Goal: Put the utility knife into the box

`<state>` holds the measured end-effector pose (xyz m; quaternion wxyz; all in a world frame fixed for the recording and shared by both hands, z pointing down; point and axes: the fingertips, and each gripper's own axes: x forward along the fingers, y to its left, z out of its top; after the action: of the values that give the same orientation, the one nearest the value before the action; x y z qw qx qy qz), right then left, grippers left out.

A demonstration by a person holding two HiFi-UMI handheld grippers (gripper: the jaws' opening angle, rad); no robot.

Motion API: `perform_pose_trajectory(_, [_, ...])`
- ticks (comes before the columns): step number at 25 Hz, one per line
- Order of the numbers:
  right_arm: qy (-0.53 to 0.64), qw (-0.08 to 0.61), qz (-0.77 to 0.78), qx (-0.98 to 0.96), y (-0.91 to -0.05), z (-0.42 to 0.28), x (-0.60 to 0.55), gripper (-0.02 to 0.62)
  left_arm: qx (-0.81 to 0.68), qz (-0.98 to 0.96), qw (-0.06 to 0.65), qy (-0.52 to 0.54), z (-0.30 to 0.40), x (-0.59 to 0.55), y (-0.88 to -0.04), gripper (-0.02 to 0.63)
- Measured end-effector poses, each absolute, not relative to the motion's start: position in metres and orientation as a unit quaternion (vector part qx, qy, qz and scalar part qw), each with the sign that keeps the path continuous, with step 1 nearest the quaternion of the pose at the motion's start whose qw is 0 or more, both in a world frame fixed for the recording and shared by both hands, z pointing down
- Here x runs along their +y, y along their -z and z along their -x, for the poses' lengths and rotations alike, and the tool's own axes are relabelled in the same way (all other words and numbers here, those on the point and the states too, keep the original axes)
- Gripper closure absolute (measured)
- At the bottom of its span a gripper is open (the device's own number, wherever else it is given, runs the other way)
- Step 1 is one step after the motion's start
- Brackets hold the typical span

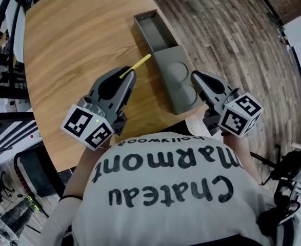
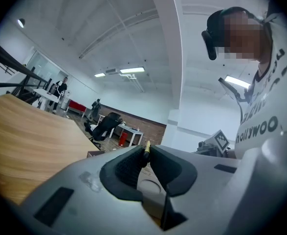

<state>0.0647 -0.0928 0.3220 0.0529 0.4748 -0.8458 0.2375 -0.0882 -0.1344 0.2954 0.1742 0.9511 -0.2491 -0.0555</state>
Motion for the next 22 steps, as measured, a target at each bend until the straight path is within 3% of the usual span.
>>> perform_pose_trajectory(12, [-0.238,0.079,-0.399,-0.882,-0.317,-0.125,-0.122,0.585,-0.322,-0.928,0.175,0.060,0.032,-0.137,-0.288,0.557])
perform_pose_trajectory(22, [-0.235,0.103,-0.341,-0.904,-0.329,-0.133,-0.135,0.584,-0.378,-0.907,0.177,0.053,0.022,-0.135,-0.293,0.557])
